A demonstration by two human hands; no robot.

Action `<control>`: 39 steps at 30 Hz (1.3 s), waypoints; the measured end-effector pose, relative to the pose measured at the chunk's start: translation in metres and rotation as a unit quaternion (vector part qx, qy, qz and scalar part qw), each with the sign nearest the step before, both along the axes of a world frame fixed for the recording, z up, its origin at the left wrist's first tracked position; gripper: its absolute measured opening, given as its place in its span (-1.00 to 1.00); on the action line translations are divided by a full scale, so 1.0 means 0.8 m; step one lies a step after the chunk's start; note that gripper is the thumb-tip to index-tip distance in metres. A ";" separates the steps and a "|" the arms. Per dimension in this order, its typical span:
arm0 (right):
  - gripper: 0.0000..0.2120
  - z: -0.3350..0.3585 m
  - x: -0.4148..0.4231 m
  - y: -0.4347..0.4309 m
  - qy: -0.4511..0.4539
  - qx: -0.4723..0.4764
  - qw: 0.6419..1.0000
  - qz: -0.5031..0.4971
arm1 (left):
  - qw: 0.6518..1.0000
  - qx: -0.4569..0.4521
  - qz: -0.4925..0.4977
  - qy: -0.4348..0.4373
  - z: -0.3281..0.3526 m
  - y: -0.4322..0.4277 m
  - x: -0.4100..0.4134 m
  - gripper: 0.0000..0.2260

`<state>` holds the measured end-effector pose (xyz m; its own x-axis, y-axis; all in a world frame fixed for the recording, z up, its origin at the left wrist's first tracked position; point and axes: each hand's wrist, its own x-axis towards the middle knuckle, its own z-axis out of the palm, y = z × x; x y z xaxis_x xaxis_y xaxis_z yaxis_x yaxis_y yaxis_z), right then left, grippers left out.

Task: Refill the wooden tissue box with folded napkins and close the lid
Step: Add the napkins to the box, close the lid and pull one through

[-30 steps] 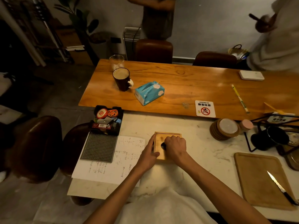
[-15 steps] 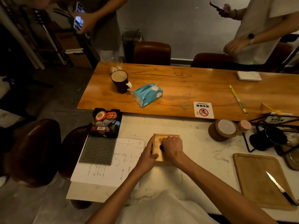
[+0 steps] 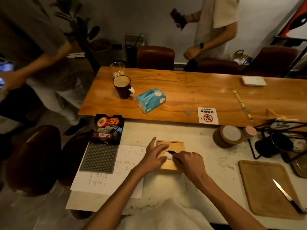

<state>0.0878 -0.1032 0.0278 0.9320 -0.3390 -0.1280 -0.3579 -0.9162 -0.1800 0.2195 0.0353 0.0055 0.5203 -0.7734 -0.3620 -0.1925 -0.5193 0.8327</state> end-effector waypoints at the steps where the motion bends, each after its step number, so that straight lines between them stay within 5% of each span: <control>1: -0.72 -0.002 -0.006 0.002 -0.016 0.003 1.000 0.001 | 1.000 0.009 -0.023 -0.006 0.004 -0.003 0.003 -0.60; 13: -0.89 -0.032 -0.033 -0.004 -0.187 -0.053 0.980 0.038 | 0.964 0.083 -0.232 -0.102 0.015 -0.034 0.033 -0.74; 20: -0.85 -0.039 -0.025 -0.010 -0.191 0.089 0.977 -0.041 | 0.963 0.051 -0.226 -0.140 0.011 -0.039 0.034 -0.90; 24: -0.69 -0.032 -0.007 -0.020 -0.108 0.193 0.973 -0.060 | 0.957 0.028 -0.222 -0.182 0.011 -0.034 0.030 -0.87; 32: -0.76 -0.022 0.011 -0.028 -0.038 0.252 0.965 -0.054 | 0.981 0.029 -0.141 -0.131 0.014 -0.018 0.036 -0.69; 39: -0.70 -0.011 0.022 -0.017 -0.055 0.244 0.962 -0.105 | 0.992 0.022 -0.104 -0.069 0.014 -0.007 0.034 -0.83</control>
<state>0.1056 -0.1169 0.0191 0.8668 -0.4456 -0.2238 -0.4797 -0.6226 -0.6183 0.2464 0.0300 0.0168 0.3982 -0.8540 -0.3349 -0.4098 -0.4922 0.7680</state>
